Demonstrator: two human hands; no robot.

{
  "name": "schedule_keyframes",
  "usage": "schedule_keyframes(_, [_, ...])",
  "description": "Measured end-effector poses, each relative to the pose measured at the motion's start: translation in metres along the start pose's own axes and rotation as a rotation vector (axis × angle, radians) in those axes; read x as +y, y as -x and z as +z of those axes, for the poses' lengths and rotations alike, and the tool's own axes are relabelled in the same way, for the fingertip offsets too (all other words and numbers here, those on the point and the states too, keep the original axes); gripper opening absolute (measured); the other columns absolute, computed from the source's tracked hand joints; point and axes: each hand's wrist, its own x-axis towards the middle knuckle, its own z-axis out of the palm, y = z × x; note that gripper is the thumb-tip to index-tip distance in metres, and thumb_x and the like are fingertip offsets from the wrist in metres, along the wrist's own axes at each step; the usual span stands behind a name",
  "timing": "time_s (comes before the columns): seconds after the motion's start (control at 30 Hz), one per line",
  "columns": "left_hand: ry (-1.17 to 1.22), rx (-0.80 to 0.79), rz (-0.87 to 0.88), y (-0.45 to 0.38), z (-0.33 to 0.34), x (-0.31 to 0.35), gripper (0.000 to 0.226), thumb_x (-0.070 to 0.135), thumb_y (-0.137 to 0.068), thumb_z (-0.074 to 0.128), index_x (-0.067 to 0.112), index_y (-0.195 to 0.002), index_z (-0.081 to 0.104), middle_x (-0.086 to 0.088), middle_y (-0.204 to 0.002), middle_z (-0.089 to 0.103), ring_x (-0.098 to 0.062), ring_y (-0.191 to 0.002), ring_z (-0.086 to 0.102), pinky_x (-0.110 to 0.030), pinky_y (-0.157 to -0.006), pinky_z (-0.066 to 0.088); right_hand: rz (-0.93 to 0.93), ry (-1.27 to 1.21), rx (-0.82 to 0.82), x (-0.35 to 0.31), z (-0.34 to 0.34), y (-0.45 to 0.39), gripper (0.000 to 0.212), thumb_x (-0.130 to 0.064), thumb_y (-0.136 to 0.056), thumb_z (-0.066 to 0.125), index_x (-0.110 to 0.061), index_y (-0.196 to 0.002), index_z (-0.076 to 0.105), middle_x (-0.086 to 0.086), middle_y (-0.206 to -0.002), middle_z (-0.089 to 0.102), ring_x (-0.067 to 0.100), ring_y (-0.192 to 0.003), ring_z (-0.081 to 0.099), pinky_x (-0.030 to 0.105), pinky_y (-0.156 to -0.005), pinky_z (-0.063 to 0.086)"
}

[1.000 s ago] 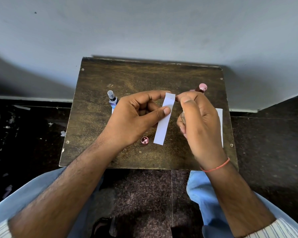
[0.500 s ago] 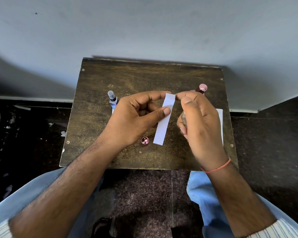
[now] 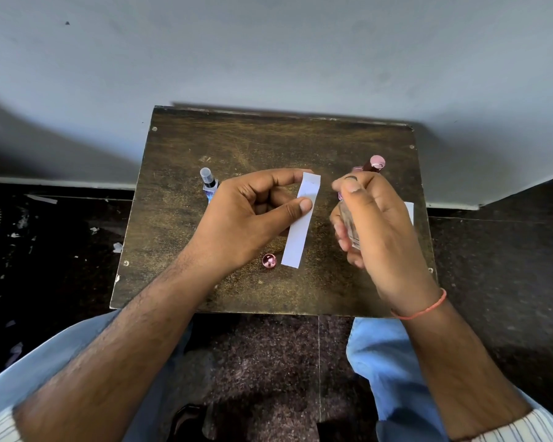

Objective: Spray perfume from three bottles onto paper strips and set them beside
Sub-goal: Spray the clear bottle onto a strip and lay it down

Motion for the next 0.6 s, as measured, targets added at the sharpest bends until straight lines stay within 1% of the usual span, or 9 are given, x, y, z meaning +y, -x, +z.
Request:
schedule_keyframes(0.03, [-0.002,0.003,-0.005,0.000,0.000,0.000,0.035,0.007,-0.096,0.078,0.017,-0.130,0.075,0.005,-0.084,0.082,-0.009,-0.082,0.081,-0.025,-0.075,0.065,0.006,-0.009,-0.046,0.000,-0.005,0.001,0.045,-0.053,-0.096,0.055,-0.012,-0.112,0.058,0.002,-0.070,0.056,0.019,-0.064,0.052,0.026,-0.049,0.041])
schedule_keyframes(0.1, [0.000,0.010,-0.016,0.000,0.000,0.001,0.035,0.006,-0.097,0.078,0.016,-0.131,0.075,0.005,-0.084,0.083,-0.009,-0.082,0.081,-0.023,-0.074,0.065,0.014,-0.006,-0.120,-0.001,-0.016,0.003,0.030,-0.035,-0.097,0.054,-0.013,-0.118,0.056,0.002,-0.080,0.059,0.022,-0.073,0.057,0.037,-0.051,0.049])
schedule_keyframes(0.17, [0.005,0.020,-0.025,0.000,0.001,0.001,0.035,0.006,-0.097,0.078,0.017,-0.130,0.075,0.005,-0.084,0.083,-0.009,-0.083,0.082,-0.022,-0.073,0.064,0.005,0.022,-0.176,0.001,-0.029,0.006,0.031,-0.023,-0.098,0.051,-0.011,-0.127,0.055,0.003,-0.090,0.062,0.021,-0.082,0.062,0.046,-0.063,0.058])
schedule_keyframes(0.23, [0.003,0.026,-0.033,0.000,0.002,0.000,0.034,0.006,-0.097,0.078,0.020,-0.127,0.075,0.005,-0.084,0.083,-0.009,-0.082,0.082,-0.021,-0.072,0.064,-0.020,0.075,-0.215,0.003,-0.039,0.009,0.034,-0.021,-0.101,0.053,-0.012,-0.134,0.055,0.003,-0.102,0.068,0.019,-0.095,0.069,0.046,-0.083,0.064])
schedule_keyframes(0.3, [0.013,0.033,-0.053,-0.001,0.004,-0.001,0.033,0.006,-0.097,0.078,0.021,-0.127,0.076,0.005,-0.083,0.083,-0.008,-0.082,0.082,-0.022,-0.072,0.064,-0.063,0.145,-0.239,0.005,-0.048,0.011,0.030,-0.019,-0.105,0.060,-0.013,-0.134,0.057,0.000,-0.112,0.074,0.017,-0.108,0.073,0.039,-0.097,0.062])
schedule_keyframes(0.37, [0.026,0.047,-0.074,-0.002,0.006,-0.003,0.033,0.005,-0.097,0.078,0.018,-0.128,0.076,0.003,-0.082,0.082,-0.010,-0.082,0.082,-0.026,-0.073,0.066,-0.085,0.204,-0.220,0.008,-0.054,0.011,0.024,-0.013,-0.106,0.069,-0.014,-0.128,0.061,-0.004,-0.119,0.079,0.014,-0.113,0.075,0.034,-0.100,0.061])
schedule_keyframes(0.47, [0.028,0.050,-0.081,-0.003,0.008,-0.005,0.033,0.005,-0.097,0.078,0.018,-0.127,0.076,0.004,-0.081,0.082,-0.011,-0.083,0.082,-0.028,-0.074,0.067,-0.118,0.341,-0.173,0.010,-0.063,0.012,0.029,-0.011,-0.096,0.080,-0.016,-0.121,0.068,-0.017,-0.118,0.082,0.007,-0.110,0.078,0.025,-0.101,0.060])
schedule_keyframes(0.53, [0.026,0.045,-0.087,-0.003,0.009,-0.006,0.033,0.006,-0.097,0.079,0.019,-0.128,0.076,0.003,-0.082,0.083,-0.013,-0.084,0.083,-0.027,-0.074,0.066,-0.111,0.402,-0.150,0.011,-0.068,0.012,0.030,-0.016,-0.092,0.085,-0.020,-0.119,0.072,-0.019,-0.114,0.083,0.010,-0.105,0.079,0.029,-0.101,0.061])
schedule_keyframes(0.6, [0.023,0.045,-0.096,-0.003,0.010,-0.007,0.034,0.007,-0.097,0.079,0.018,-0.129,0.076,0.002,-0.083,0.083,-0.013,-0.084,0.083,-0.025,-0.074,0.065,-0.095,0.428,-0.132,0.012,-0.072,0.012,0.031,-0.019,-0.090,0.087,-0.026,-0.116,0.073,-0.013,-0.113,0.084,0.012,-0.102,0.077,0.034,-0.099,0.062])
